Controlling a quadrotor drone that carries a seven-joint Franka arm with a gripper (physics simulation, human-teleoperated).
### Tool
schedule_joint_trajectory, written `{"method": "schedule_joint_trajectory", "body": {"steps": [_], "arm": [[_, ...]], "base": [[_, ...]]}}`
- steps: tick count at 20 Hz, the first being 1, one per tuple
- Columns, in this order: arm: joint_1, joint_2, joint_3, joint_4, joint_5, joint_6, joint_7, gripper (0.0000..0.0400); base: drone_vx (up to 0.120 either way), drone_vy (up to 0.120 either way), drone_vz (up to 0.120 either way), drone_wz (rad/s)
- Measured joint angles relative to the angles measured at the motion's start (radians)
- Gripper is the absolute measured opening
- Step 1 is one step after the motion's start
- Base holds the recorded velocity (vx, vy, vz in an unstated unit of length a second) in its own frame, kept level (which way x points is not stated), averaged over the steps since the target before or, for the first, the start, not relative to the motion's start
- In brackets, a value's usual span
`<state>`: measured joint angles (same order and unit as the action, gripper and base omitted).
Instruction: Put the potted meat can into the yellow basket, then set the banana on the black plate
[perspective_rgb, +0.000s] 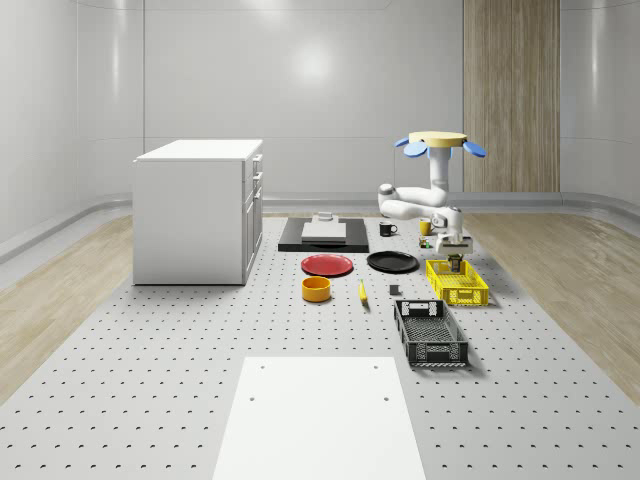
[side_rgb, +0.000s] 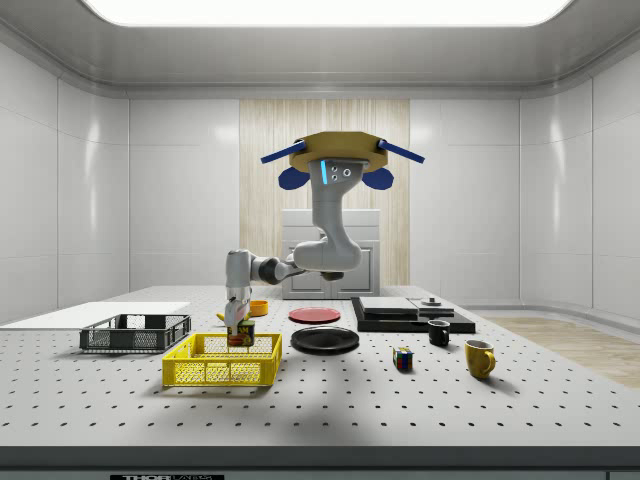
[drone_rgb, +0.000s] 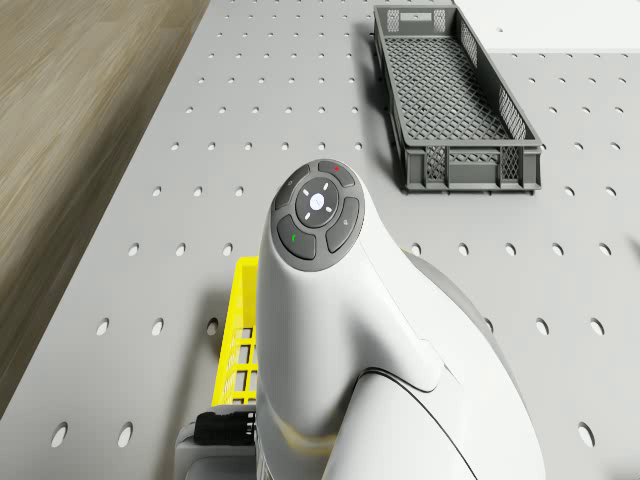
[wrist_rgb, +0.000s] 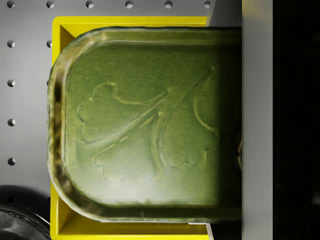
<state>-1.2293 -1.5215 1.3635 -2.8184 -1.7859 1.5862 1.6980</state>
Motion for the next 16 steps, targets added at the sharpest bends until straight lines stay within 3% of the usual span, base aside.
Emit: {"method": "schedule_joint_trajectory", "body": {"steps": [13, 16], "arm": [[-0.024, -0.005, -0.157, 0.042, -0.145, 0.067, -0.001, 0.0282], [-0.027, -0.002, -0.174, 0.048, -0.159, 0.074, -0.001, 0.0344]], "base": [[0.000, 0.000, 0.000, 0.000], [0.000, 0.000, 0.000, 0.000]]}}
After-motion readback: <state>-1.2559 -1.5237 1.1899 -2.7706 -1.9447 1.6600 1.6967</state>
